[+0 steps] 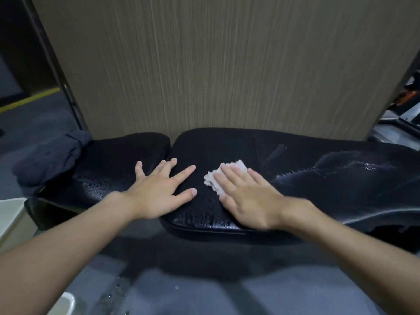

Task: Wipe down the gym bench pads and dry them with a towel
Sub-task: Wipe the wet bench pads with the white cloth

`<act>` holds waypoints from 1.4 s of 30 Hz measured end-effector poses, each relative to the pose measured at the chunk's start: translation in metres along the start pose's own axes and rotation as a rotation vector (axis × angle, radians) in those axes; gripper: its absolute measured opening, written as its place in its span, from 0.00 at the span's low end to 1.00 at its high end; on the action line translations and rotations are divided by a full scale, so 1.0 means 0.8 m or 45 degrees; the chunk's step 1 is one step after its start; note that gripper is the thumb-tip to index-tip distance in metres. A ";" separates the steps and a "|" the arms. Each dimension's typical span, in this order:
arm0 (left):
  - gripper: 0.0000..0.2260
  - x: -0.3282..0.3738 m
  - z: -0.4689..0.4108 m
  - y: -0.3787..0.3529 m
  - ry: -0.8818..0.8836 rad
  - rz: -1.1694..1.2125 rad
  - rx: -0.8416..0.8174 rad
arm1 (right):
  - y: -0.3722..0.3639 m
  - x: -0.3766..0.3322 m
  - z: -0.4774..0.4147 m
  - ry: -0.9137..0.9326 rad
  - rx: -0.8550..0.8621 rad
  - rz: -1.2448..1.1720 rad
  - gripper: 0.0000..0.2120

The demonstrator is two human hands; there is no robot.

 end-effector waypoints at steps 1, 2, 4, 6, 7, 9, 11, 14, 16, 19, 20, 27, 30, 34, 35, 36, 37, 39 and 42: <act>0.38 0.001 0.000 0.000 0.003 -0.012 -0.017 | -0.006 -0.009 0.022 0.027 0.009 0.024 0.33; 0.36 0.001 0.000 0.000 0.010 -0.024 -0.034 | -0.010 -0.014 0.040 0.046 0.008 0.048 0.36; 0.32 0.004 0.000 0.004 0.021 -0.023 -0.055 | -0.016 -0.020 0.062 0.068 -0.003 0.072 0.37; 0.29 0.013 0.000 0.013 -0.015 -0.026 -0.021 | -0.012 -0.020 0.066 0.063 0.051 0.080 0.36; 0.28 0.021 0.001 0.019 -0.058 -0.037 0.019 | -0.009 -0.019 0.063 0.052 0.092 0.069 0.36; 0.27 0.037 0.001 0.027 -0.138 -0.002 0.088 | -0.008 -0.014 0.048 0.036 0.120 0.037 0.36; 0.25 0.048 -0.001 0.025 -0.161 0.090 0.103 | -0.009 -0.001 0.025 0.001 0.098 0.013 0.31; 0.30 0.055 -0.005 0.016 -0.115 0.097 0.102 | 0.001 0.033 -0.021 -0.104 0.053 -0.040 0.28; 0.34 0.059 -0.008 0.012 -0.081 0.043 0.046 | 0.011 0.060 -0.055 -0.166 0.041 -0.071 0.28; 0.33 0.066 -0.013 0.006 -0.068 -0.001 -0.035 | 0.022 0.106 -0.108 -0.271 0.021 -0.118 0.28; 0.34 0.068 -0.015 0.005 -0.065 -0.008 -0.041 | 0.026 0.123 -0.125 -0.304 0.020 -0.132 0.28; 0.37 0.068 -0.020 0.001 -0.051 -0.036 -0.010 | 0.056 0.206 -0.198 -0.501 0.055 -0.178 0.29; 0.37 0.068 -0.020 0.001 -0.049 -0.019 -0.010 | 0.060 0.212 -0.198 -0.544 0.055 -0.197 0.29; 0.37 0.068 -0.018 0.002 -0.042 -0.003 -0.015 | 0.051 0.195 -0.182 -0.526 0.029 -0.188 0.30; 0.37 0.068 -0.018 0.003 -0.039 0.003 -0.012 | 0.047 0.188 -0.175 -0.511 0.025 -0.180 0.30; 0.37 0.068 -0.018 0.003 -0.036 0.007 -0.012 | 0.043 0.180 -0.165 -0.489 0.020 -0.174 0.30; 0.37 0.068 -0.017 0.003 -0.035 0.009 -0.014 | 0.037 0.170 -0.153 -0.461 0.014 -0.171 0.30; 0.38 0.069 -0.016 0.004 -0.033 0.021 -0.014 | 0.027 0.146 -0.122 -0.382 0.019 -0.149 0.29; 0.38 0.071 -0.014 0.006 -0.032 0.028 -0.014 | 0.011 0.105 -0.058 -0.292 0.036 -0.100 0.28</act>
Point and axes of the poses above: each hand's wrist, its own z-axis away from the middle knuckle, its own y-axis out of the back of the hand, x = y × z, the point moved 8 cm from there along -z, towards the middle knuckle, and after that the axes turned 6 degrees about -x, right-handed, at the moved point
